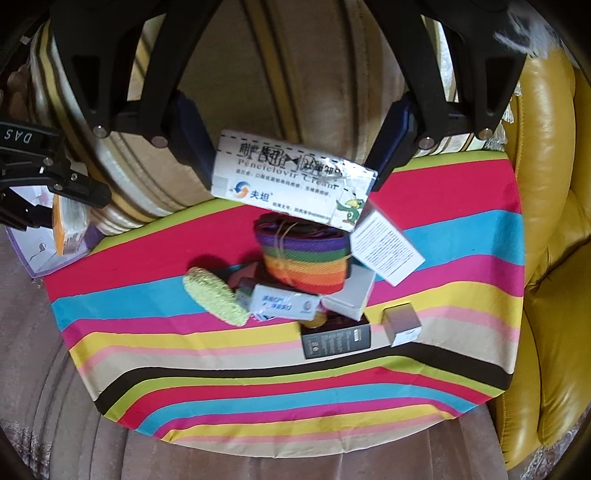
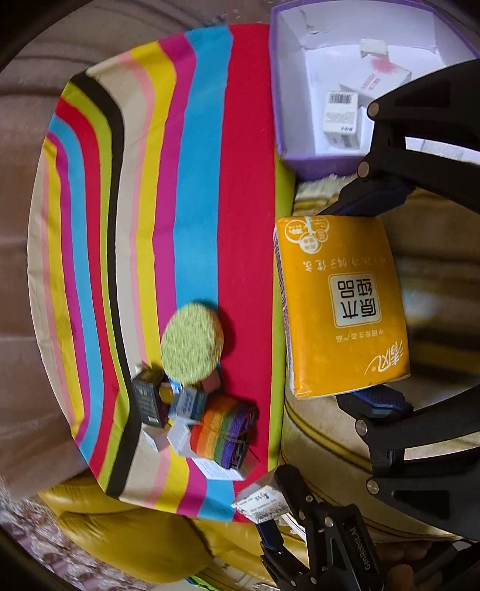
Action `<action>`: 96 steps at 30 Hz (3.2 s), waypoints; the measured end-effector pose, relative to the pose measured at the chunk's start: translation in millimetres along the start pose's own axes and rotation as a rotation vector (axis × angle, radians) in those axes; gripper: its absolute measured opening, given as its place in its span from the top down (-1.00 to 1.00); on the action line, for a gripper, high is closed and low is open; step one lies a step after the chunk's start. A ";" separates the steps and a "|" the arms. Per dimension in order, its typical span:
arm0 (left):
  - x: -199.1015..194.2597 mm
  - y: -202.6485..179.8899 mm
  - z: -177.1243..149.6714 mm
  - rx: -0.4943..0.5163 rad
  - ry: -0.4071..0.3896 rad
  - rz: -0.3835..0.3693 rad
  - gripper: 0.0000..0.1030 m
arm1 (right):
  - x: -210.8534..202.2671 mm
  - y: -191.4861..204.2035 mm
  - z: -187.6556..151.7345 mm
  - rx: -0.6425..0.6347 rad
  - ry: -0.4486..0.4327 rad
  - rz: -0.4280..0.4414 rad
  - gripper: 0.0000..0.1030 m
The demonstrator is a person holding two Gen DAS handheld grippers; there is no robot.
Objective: Organize objects
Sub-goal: 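Carry the medicine box and tissue pack into the purple-rimmed box and open both tools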
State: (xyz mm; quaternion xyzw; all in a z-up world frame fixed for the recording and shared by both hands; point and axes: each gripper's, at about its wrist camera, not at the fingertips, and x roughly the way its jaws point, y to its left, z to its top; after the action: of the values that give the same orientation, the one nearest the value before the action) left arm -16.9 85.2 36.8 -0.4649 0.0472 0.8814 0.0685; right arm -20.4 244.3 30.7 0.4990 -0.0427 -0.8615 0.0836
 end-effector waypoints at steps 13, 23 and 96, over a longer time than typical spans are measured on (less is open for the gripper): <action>-33.6 -6.3 -3.1 -0.041 -0.100 -0.074 -0.59 | -16.5 -34.9 -11.4 0.090 -0.027 -0.046 -0.47; -72.9 -1.9 13.5 0.025 -0.214 0.156 -0.59 | -32.8 -50.9 -22.0 0.168 -0.048 -0.104 -0.47; -0.8 -265.3 9.3 0.484 0.047 -0.454 -0.70 | -89.4 -210.7 -103.0 0.469 -0.073 -0.548 -0.62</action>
State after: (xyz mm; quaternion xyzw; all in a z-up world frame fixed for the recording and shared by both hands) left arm 19.7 348.1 37.6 -0.4540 0.1520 0.7959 0.3706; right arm 91.1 469.0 22.5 0.4664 -0.1070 -0.8360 -0.2686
